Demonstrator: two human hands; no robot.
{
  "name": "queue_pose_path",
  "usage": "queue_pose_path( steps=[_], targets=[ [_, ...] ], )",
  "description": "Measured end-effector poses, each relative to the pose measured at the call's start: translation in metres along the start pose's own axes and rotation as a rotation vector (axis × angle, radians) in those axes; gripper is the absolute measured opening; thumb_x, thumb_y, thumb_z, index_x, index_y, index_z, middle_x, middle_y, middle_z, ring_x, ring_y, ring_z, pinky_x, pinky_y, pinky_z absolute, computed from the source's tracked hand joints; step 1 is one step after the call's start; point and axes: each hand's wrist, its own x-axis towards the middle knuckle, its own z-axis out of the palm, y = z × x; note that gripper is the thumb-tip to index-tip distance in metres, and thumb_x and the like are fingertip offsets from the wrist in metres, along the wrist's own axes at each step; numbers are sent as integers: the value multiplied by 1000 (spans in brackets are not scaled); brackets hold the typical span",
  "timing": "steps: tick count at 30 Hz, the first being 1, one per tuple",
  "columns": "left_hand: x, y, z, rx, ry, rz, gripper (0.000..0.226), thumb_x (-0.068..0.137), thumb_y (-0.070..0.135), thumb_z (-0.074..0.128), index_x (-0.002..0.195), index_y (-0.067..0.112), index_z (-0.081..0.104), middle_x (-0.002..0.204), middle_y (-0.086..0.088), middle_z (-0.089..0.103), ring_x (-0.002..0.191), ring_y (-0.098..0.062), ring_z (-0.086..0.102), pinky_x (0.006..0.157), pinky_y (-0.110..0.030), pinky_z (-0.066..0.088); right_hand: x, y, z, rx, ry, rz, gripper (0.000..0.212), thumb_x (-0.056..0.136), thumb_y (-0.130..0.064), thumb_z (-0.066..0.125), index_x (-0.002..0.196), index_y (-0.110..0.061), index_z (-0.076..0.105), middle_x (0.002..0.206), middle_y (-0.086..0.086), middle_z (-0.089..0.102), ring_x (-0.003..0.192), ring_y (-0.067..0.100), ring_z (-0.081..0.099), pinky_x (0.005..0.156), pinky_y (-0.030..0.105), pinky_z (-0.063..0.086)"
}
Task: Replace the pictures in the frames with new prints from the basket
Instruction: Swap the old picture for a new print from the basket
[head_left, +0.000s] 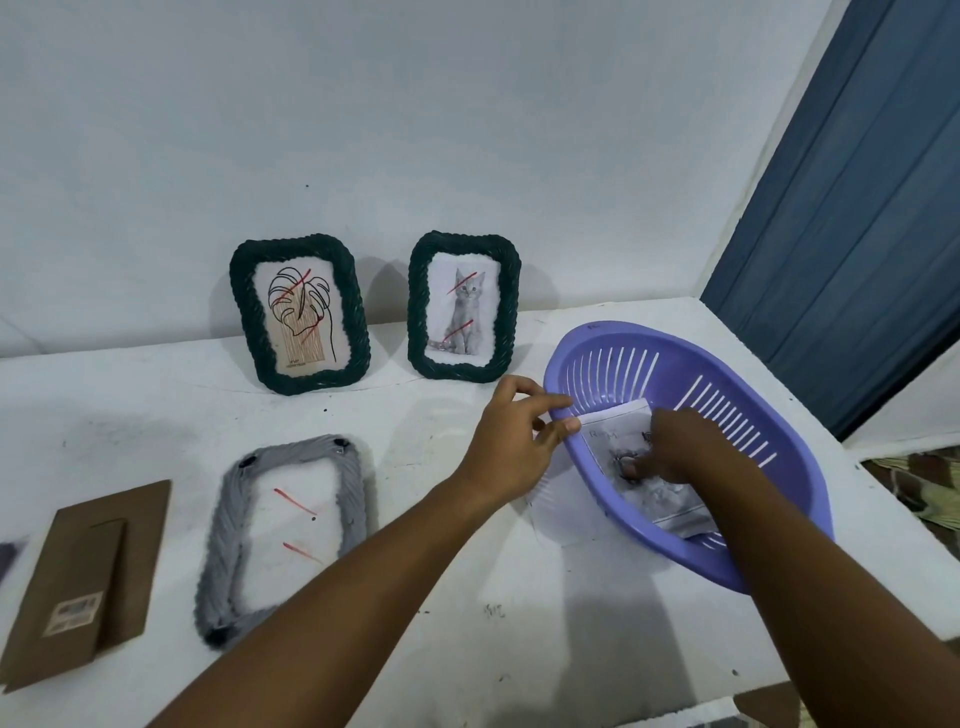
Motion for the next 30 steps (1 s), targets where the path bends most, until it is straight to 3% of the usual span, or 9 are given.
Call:
queue_pose_path(
  steps=[3, 8, 12, 18, 21, 23, 25, 27, 30],
  targets=[
    [0, 1, 0, 0, 0, -25, 37, 87, 30, 65, 122, 20, 63, 113, 9, 40, 85, -8, 56, 80, -13, 47, 5, 3, 6, -1, 41, 25, 72, 72, -49, 75, 127, -9, 50, 124, 12, 59, 110, 30, 56, 97, 37, 43],
    [-2, 5, 0, -3, 5, -43, 39, 86, 30, 65, 123, 19, 62, 119, 6, 43, 87, -8, 55, 70, -3, 41, 7, 3, 10, 19, 93, 45, 78, 68, -47, 79, 127, -7, 47, 124, 14, 56, 109, 33, 55, 95, 40, 47],
    [-2, 5, 0, 5, 1, -47, 39, 86, 31, 64, 124, 19, 62, 122, 4, 44, 88, -9, 56, 76, -8, 41, 5, 2, 10, 73, 149, 56, 77, 71, -34, 80, 131, -6, 39, 122, 16, 56, 107, 34, 57, 92, 43, 50],
    [-2, 5, -1, 27, -22, -52, 40, 87, 33, 63, 125, 21, 62, 125, 1, 45, 90, -10, 56, 82, -15, 44, 4, 7, 5, 195, 199, 23, 50, 84, -7, 63, 128, 1, 40, 120, 24, 56, 108, 37, 55, 80, 34, 44],
    [-1, 5, -2, 90, -8, -12, 37, 87, 35, 64, 121, 21, 64, 124, 0, 45, 101, -11, 52, 89, -20, 44, 3, 12, -5, 400, 185, 39, 45, 80, -11, 70, 120, -7, 50, 115, 17, 60, 105, 32, 56, 77, 32, 42],
    [0, 7, -6, 100, 38, 41, 31, 88, 33, 63, 115, 20, 68, 118, 0, 48, 107, -13, 49, 92, -25, 45, 0, 13, -16, 682, 197, 51, 38, 78, -11, 73, 112, -10, 56, 98, 15, 64, 85, 28, 62, 71, 35, 47],
    [2, 13, -13, 20, 83, 97, 23, 90, 29, 61, 108, 19, 70, 109, -1, 54, 99, -13, 53, 86, -23, 48, -10, 8, -29, 1007, 196, 5, 29, 80, -5, 70, 107, -8, 60, 84, 16, 64, 67, 26, 60, 67, 40, 52],
    [3, 22, -20, -95, 73, 99, 18, 93, 25, 59, 107, 20, 70, 103, -1, 62, 87, -12, 59, 82, -25, 52, -23, -2, -44, 1239, 186, -73, 23, 83, 0, 64, 105, -6, 62, 86, 20, 64, 68, 28, 60, 68, 42, 53],
    [0, 39, -31, -403, -24, -16, 19, 94, 29, 55, 113, 30, 62, 101, -4, 65, 84, -18, 67, 80, -40, 58, -45, -21, -58, 1409, 167, -194, 19, 86, -8, 64, 105, -12, 65, 97, 16, 69, 81, 29, 67, 72, 42, 56]
  ],
)
